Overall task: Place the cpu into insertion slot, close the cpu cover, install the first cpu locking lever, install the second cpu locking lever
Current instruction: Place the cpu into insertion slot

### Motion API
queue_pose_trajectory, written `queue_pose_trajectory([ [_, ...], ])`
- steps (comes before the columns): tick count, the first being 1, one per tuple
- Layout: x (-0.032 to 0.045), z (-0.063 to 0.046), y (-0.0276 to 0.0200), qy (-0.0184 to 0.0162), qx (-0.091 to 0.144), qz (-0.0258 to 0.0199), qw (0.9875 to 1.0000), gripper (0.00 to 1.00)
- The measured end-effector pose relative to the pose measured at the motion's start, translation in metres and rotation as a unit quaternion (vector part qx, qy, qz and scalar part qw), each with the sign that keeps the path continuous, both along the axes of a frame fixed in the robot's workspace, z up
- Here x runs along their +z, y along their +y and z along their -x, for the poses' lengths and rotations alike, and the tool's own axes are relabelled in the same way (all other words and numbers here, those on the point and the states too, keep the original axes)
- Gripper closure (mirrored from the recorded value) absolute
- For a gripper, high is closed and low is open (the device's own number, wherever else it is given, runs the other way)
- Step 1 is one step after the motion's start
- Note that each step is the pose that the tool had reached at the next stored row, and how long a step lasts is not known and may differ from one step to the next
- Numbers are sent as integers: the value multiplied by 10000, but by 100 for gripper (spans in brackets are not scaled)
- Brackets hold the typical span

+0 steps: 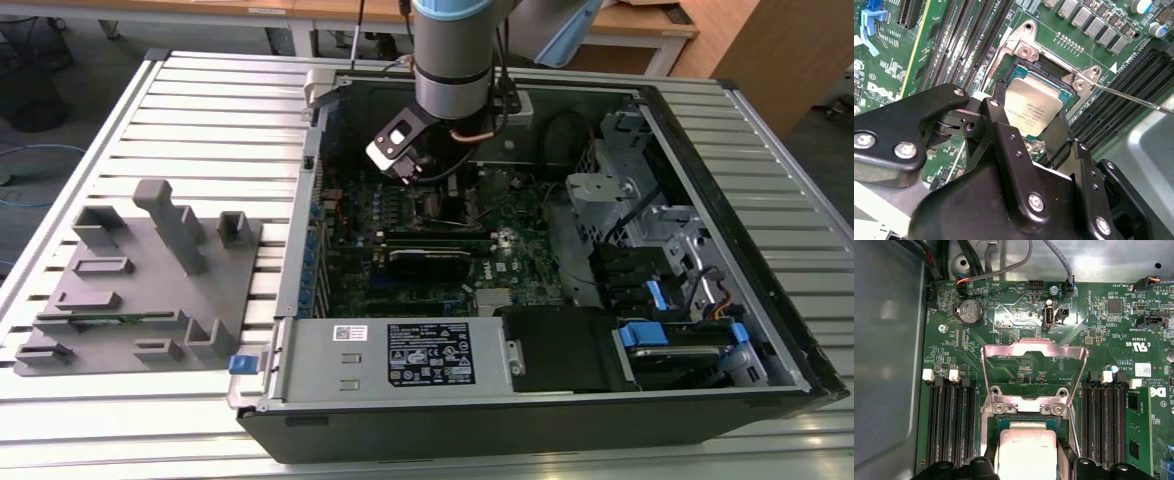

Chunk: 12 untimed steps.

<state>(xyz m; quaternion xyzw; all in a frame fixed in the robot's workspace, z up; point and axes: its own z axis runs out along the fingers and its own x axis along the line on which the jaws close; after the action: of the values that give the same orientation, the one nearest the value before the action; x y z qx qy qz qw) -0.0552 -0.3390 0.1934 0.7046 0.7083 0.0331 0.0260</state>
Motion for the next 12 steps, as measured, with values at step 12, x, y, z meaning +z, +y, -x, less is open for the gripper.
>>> queue_pose_trajectory([
  [12,-2,0,0,0,-12,-1,10000,46],
])
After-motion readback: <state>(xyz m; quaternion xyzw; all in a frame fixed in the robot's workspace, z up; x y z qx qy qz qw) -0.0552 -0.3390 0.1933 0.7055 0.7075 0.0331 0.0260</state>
